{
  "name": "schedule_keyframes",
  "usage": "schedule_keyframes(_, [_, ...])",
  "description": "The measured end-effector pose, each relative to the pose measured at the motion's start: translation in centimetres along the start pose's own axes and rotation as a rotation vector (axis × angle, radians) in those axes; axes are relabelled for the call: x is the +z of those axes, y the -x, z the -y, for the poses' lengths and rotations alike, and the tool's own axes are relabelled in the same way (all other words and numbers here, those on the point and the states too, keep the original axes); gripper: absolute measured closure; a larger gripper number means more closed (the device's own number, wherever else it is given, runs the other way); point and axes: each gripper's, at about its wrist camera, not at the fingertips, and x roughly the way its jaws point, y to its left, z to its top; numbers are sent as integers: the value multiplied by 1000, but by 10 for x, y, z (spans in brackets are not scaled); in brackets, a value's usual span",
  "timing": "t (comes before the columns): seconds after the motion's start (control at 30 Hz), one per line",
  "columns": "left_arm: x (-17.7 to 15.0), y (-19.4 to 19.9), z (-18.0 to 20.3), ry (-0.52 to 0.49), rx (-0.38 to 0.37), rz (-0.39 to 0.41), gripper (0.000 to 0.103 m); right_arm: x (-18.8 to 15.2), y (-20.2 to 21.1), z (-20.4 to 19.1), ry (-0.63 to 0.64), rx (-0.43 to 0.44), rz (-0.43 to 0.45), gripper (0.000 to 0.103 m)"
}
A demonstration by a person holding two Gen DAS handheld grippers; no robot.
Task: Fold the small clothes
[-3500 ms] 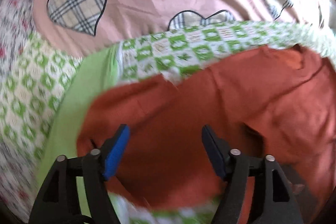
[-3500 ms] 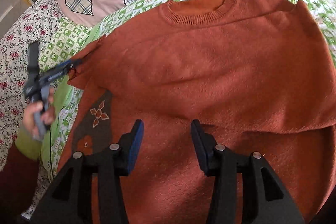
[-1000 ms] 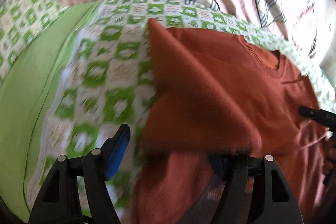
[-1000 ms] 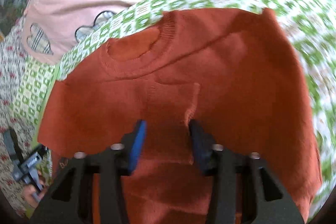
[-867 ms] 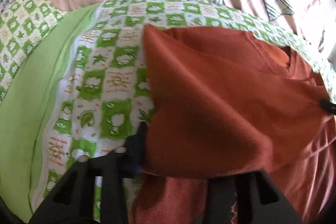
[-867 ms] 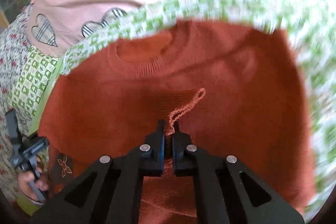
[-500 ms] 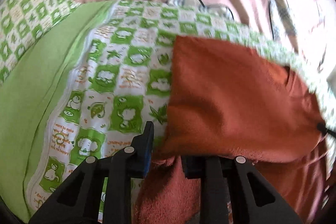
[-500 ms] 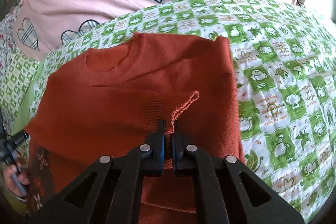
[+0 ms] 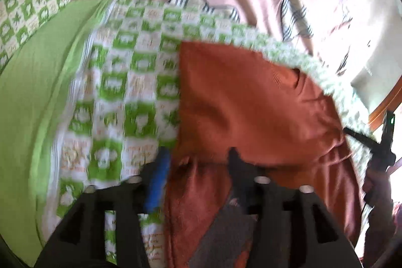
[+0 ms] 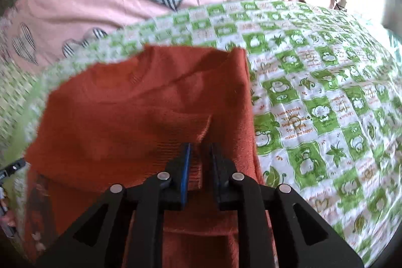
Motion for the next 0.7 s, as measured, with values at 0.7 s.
schedule_keyframes(0.7, [-32,-18,24,-93,137,-106,44,-38,29,-19,138,52,-133,82])
